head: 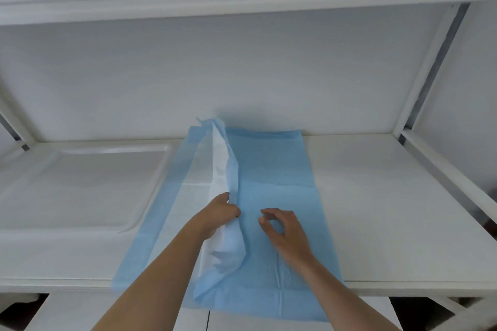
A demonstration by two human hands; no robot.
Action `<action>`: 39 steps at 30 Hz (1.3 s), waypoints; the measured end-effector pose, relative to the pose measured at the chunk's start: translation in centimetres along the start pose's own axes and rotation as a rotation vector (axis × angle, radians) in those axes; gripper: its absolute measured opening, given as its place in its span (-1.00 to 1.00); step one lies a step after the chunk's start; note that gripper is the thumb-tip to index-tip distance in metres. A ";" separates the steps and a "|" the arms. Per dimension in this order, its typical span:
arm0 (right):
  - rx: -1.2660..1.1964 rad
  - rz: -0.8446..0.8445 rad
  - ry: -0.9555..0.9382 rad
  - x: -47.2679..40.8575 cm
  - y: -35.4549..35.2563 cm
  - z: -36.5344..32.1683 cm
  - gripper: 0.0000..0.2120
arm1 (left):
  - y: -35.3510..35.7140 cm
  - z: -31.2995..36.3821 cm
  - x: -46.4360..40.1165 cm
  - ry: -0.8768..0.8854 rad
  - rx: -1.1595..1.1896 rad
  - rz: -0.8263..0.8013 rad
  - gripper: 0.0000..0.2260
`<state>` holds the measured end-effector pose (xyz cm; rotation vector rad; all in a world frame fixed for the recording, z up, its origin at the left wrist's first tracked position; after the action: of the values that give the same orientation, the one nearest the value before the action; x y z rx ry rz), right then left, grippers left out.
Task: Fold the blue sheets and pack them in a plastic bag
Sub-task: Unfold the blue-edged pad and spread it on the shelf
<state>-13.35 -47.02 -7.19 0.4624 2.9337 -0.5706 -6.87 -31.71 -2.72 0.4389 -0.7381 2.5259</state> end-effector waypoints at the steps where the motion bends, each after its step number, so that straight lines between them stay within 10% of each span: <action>1: -0.005 -0.009 0.014 0.1 -0.1 0.0 -0.80 | 0.6 0.2 -0.2 0.005 0.006 -0.021 -0.69; 7: -0.003 -0.057 0.047 0.0 0.2 -0.1 -0.55 | 2.4 0.8 -0.4 0.014 0.011 -0.078 -0.73; 14: 0.102 -0.074 0.009 -0.4 0.5 -0.1 -0.82 | 4.3 0.4 -0.9 -0.009 -0.087 -0.151 -0.76; 22: 0.124 0.083 -0.001 -0.6 -0.4 1.1 -0.74 | -1.2 -1.4 -2.4 0.024 -0.299 0.498 -0.62; 31: 0.007 0.327 -0.049 0.0 -3.1 0.1 -0.69 | 0.4 -4.5 -3.8 -0.027 -0.411 0.204 -0.48; 39: 0.224 0.206 0.073 -0.3 -2.8 1.5 -0.75 | 1.1 -4.8 -4.0 -0.057 -0.601 0.097 -0.39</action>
<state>-13.92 -50.17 -7.54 0.8145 2.8513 -0.8730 -4.93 -31.20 -8.73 0.2657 -1.5028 2.2264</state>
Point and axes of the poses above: each hand's wrist, its own x-axis away from the middle knuckle, its own y-axis out of the palm, z = x × y, the point moved 8 cm from there along -x, towards the middle knuckle, and after that the axes turned 8 degrees about -x, right-handed, at the moved point
